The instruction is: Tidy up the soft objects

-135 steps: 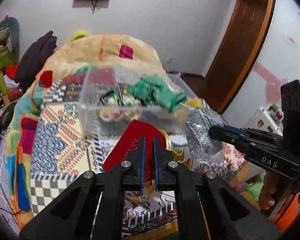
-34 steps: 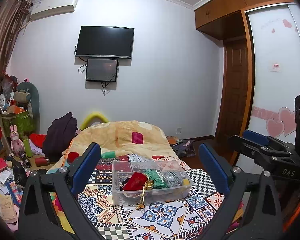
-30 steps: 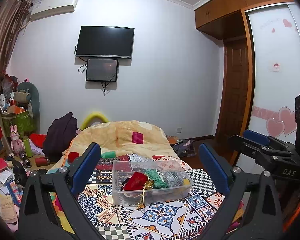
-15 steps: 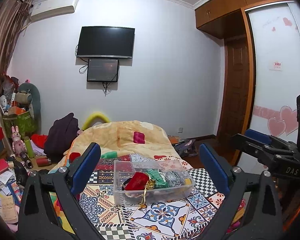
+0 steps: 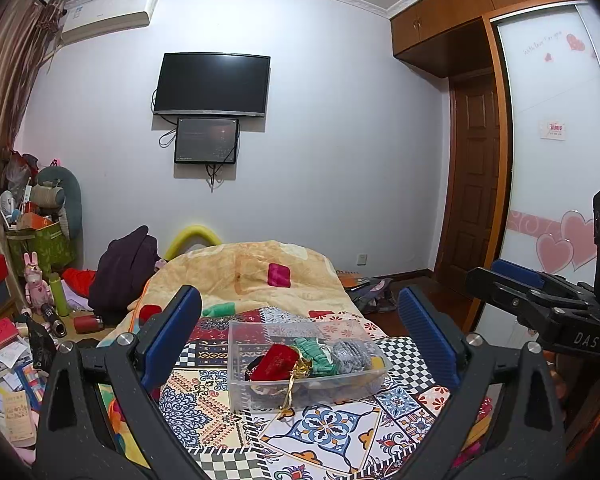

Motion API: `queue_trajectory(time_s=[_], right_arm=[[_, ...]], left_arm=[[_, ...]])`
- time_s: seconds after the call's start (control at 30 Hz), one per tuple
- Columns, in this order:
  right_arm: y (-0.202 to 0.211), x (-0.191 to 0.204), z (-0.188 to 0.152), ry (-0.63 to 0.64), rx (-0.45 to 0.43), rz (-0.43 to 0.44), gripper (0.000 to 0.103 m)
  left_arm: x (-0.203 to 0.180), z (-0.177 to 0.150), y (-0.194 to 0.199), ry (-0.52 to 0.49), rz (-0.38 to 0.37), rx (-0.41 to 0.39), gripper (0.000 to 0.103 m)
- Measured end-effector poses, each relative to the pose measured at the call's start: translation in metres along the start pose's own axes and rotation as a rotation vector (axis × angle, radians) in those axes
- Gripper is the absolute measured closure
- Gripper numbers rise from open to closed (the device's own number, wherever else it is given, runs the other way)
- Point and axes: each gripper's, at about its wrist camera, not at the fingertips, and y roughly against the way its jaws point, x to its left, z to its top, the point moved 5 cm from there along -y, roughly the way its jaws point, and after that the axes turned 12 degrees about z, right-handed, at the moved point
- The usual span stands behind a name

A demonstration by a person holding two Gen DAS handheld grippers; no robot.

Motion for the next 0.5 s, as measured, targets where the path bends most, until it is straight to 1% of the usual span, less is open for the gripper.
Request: queue_trajectory(time_s=[0.5], right_arm=[[-0.0005, -0.0009, -0.0002, -0.001, 0.0, 0.003, 0.014]], left_arm=[[0.0001, 0.0015, 0.0018, -0.005, 0.001, -0.008, 0.003]])
